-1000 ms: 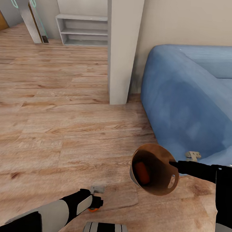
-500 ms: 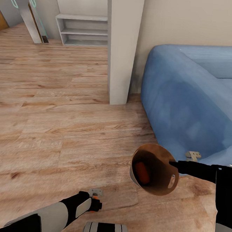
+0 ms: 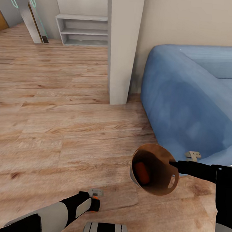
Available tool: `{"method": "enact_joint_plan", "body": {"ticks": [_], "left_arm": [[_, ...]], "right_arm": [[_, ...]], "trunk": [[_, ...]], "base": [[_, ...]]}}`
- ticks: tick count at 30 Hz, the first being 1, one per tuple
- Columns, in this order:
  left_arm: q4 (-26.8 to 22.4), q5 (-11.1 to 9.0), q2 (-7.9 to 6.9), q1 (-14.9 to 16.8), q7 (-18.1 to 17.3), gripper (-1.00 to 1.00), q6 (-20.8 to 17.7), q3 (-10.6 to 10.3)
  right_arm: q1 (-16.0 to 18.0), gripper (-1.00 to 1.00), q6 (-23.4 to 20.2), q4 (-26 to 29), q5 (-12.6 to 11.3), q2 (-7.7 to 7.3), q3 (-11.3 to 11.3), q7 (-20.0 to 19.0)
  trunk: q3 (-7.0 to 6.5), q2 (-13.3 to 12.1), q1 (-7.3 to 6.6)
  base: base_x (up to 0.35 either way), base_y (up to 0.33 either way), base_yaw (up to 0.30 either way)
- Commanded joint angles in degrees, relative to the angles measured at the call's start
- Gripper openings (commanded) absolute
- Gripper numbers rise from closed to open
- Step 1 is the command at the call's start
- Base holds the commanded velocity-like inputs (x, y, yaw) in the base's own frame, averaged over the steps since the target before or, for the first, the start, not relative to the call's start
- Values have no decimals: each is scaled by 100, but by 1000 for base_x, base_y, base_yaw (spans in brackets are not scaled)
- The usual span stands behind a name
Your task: Put the three can of soda from the living room inside the tash can in the kitchen.
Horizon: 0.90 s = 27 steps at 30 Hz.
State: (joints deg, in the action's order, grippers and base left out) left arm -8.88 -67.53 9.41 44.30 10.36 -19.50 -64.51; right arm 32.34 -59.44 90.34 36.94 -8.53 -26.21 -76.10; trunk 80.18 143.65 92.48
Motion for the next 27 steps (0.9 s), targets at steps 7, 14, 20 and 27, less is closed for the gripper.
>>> {"method": "enact_joint_plan", "body": {"ticks": [7,14,20,27], "left_arm": [[-82,36,5,0,-1,-100,152,-24],[-2386,92,-147,-2,1052,-100,-305,-153],[-6723,-1134,-1928,-4,3759,-100,-1142,-184],[-7780,-1853,-2728,-8,5263,-100,-1173,-185]], "right_arm": [[1,-100,-56,1,-64,1,2,-19],[1,-100,-56,3,-64,1,-6,-19],[1,-100,-56,1,-64,-5,-7,-19],[1,-100,-56,1,-64,-8,-7,-19]], "trunk": [[0,0,0],[0,0,0],[0,0,0],[0,0,0]], "base": [[0,0,0],[0,0,0],[0,0,0],[0,0,0]]}}
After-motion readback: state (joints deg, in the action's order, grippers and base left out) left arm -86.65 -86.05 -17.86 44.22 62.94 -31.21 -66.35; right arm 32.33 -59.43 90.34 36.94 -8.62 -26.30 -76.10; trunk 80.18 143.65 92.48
